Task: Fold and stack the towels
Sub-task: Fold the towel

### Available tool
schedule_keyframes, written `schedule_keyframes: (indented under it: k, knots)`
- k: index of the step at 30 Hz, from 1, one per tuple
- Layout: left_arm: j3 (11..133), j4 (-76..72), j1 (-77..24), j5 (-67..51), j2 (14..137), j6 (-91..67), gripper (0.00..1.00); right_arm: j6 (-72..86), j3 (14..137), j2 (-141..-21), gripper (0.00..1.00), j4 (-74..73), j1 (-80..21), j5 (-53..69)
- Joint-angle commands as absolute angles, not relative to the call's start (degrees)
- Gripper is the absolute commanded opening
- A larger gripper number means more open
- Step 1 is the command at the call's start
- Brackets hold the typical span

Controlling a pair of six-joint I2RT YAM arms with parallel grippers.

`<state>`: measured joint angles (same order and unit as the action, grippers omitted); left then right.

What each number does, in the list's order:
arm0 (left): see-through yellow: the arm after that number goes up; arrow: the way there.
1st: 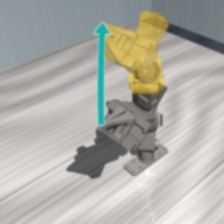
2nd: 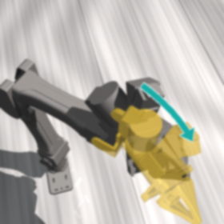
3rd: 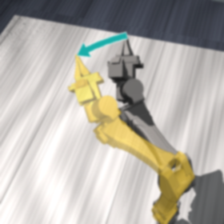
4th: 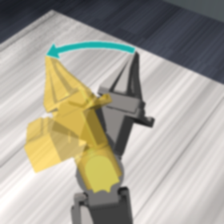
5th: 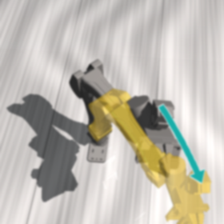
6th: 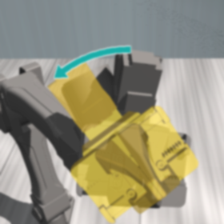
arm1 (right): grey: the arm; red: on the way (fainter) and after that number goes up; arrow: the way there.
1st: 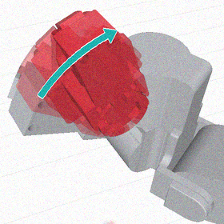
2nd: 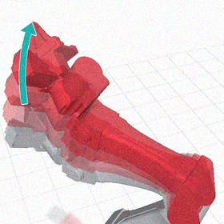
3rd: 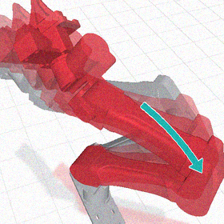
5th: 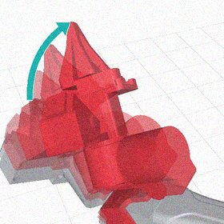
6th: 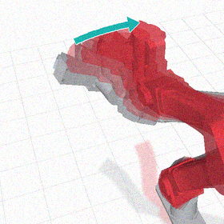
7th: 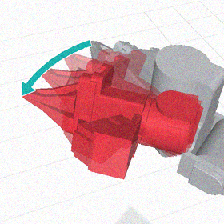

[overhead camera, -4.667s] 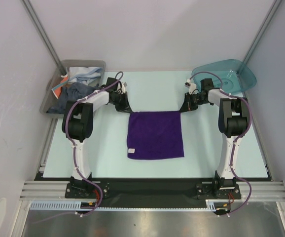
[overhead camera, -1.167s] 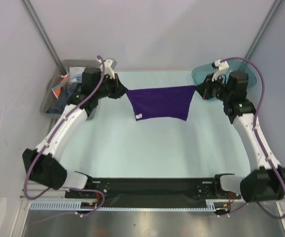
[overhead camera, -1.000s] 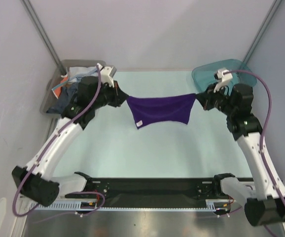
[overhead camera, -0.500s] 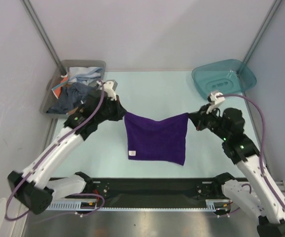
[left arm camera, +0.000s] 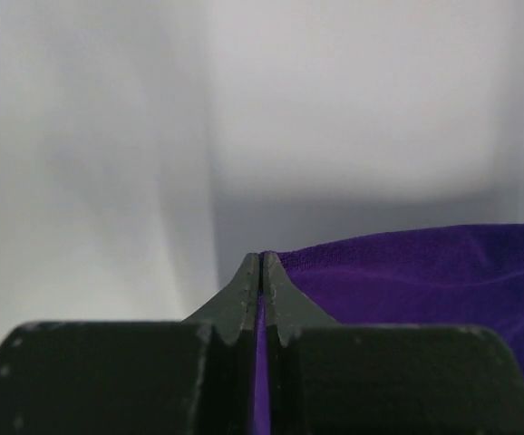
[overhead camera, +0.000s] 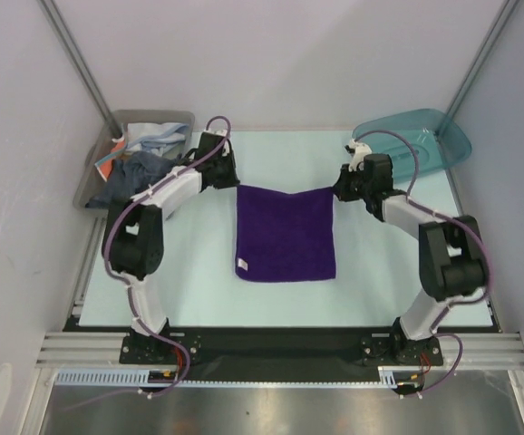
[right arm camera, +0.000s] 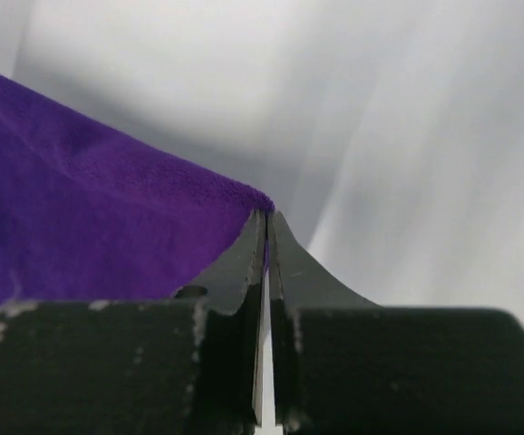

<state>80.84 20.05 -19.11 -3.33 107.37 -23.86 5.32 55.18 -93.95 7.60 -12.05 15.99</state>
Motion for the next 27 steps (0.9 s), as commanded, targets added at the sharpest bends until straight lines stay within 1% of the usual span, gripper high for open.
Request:
schedule_keyframes:
  k: [1, 3, 4, 6, 7, 10, 12, 13, 14, 15, 16, 17, 19, 20, 21, 22, 23, 24, 27]
  knots:
    - [91.21, 15.9, -16.36, -7.03, 116.32, -20.75, 0.06, 4.48, 67.73, -102.63, 0.04, 13.02, -9.76, 20.9]
    - [97.43, 17.39, -15.74, -7.64, 120.39, -20.31, 0.16, 4.57, 73.62, -109.04, 0.13, 11.78, -9.14, 22.06]
    - [99.38, 17.84, -15.12, -7.91, 123.28, -20.22, 0.32, 4.66, 75.04, -110.81, 0.26, 11.78, -9.05, 22.93]
    - [104.49, 19.59, -14.33, -7.56, 125.76, -19.78, 0.45, 4.92, 78.29, -114.59, 0.34, 9.95, -8.7, 23.38]
    - [106.07, 20.3, -14.07, -7.3, 127.25, -19.43, 0.54, 5.36, 80.57, -115.31, 0.41, 9.41, -8.44, 23.03]
    - [110.64, 23.89, -13.45, -5.63, 128.23, -17.93, 0.59, 6.06, 82.7, -115.58, 0.48, 6.6, -7.82, 20.84]
    - [111.1, 26.45, -13.53, -4.49, 126.49, -17.06, 0.59, 7.73, 82.88, -113.13, 0.48, 1.7, -7.82, 17.25]
    - [110.4, 27.24, -13.71, -4.13, 125.34, -16.79, 0.59, 8.69, 83.14, -111.81, 0.45, -0.59, -7.82, 16.18]
    - [108.3, 29.25, -13.8, -3.26, 122.55, -16.96, 0.59, 10.62, 83.06, -110.49, 0.44, -6.62, -7.82, 15.56]
    - [106.63, 30.49, -14.32, -2.29, 120.87, -17.48, 0.59, 11.77, 82.36, -109.09, 0.44, -9.03, -8.17, 14.25]
    - [104.35, 31.19, -14.59, -2.02, 119.02, -18.1, 0.58, 13.6, 81.4, -105.85, 0.44, -11.4, -8.17, 12.5]
    - [98.06, 30.94, -14.94, -2.11, 116.57, -19.41, 0.58, 17.36, 79.39, -104.43, 0.43, -14.04, -8.0, 11.0]
    - [91.35, 30.24, -16.61, -1.59, 109.19, -20.56, 0.57, 19.33, 76.65, -99.87, 0.41, -19.5, -7.39, 11.16]
    - [84.97, 29.19, -17.48, -1.58, 106.81, -22.05, 0.57, 20.82, 72.9, -98.02, 0.4, -20.56, -7.3, 11.25]
    - [81.77, 28.05, -19.32, -2.28, 102.52, -22.76, 0.57, 22.14, 70.86, -96.26, 0.39, -20.57, -7.29, 13.77]
    - [78.87, 26.82, -20.21, -3.59, 100.74, -23.55, 0.56, 23.11, 68.4, -94.59, 0.37, -20.04, -7.29, 15.28]
    - [74.05, 25.07, -21.08, -6.3, 99.42, -25.12, 0.56, 23.64, 66.29, -91.7, 0.35, -19.34, -7.38, 17.03]
    - [71.92, 24.35, -22.83, -7.11, 98.01, -25.83, 0.56, 24.69, 62.62, -90.71, 0.31, -18.2, -7.56, 19.31]
    - [65.14, 21.98, -25.04, -7.56, 94.93, -27.94, 0.56, 25.13, 56.98, -89.21, 0.22, -15.66, -9.14, 23.8]
